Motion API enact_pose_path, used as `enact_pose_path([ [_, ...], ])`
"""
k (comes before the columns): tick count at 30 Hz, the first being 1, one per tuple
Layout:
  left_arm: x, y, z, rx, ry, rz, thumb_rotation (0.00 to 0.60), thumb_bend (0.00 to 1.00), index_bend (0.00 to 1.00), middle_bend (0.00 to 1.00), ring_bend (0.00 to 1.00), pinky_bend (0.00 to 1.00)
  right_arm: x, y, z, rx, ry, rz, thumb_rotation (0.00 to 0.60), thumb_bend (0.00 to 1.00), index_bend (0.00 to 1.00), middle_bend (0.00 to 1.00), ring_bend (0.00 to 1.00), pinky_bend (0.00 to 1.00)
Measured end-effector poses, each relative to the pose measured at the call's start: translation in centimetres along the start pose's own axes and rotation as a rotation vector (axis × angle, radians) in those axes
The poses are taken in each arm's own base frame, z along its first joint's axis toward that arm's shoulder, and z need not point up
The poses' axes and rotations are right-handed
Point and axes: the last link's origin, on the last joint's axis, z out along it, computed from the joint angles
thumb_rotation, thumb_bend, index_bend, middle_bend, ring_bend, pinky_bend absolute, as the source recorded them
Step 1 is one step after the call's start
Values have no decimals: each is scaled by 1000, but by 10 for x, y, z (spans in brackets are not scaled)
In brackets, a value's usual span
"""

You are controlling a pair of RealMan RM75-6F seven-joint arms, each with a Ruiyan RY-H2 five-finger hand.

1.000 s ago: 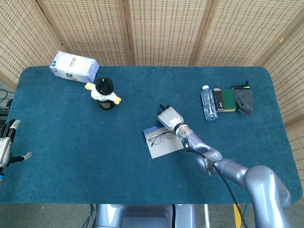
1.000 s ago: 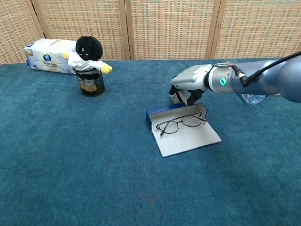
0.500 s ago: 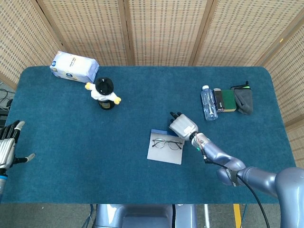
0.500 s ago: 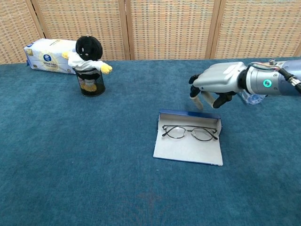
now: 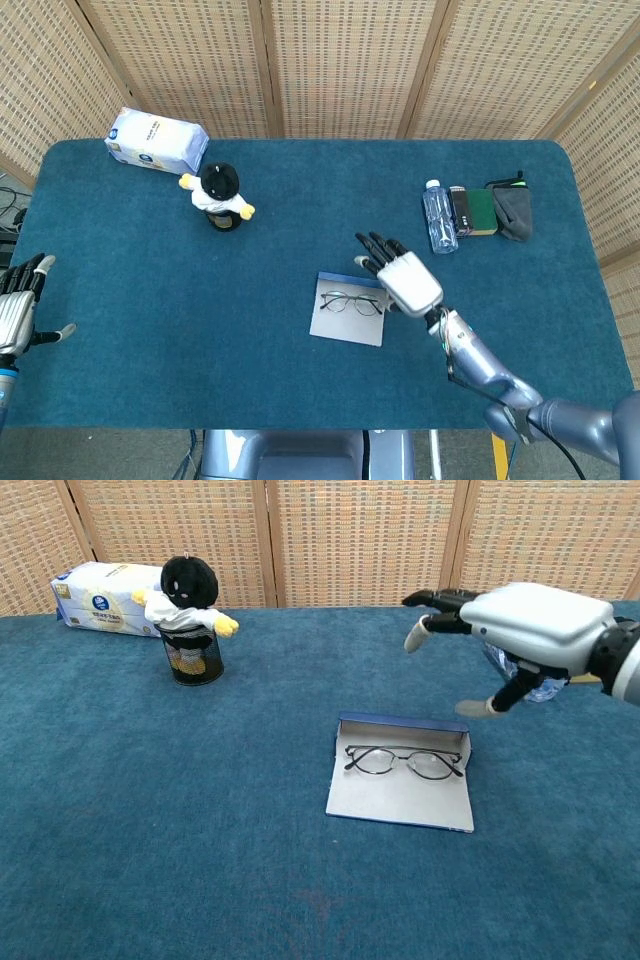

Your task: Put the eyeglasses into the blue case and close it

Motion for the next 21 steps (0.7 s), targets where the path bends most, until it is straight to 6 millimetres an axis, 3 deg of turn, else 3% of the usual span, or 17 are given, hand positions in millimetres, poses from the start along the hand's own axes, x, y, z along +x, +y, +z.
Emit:
enact_pose_path([
  [8, -2, 1, 1, 3, -3, 5, 600, 0, 0, 0, 0, 0, -31, -30, -31, 123, -68, -29, 600, 333, 276, 0, 0, 195],
  [21, -2, -1, 2, 9, -5, 4, 600, 0, 0, 0, 0, 0, -58, -48, -30, 183, -111, -96, 600, 337, 300, 0, 0, 195],
])
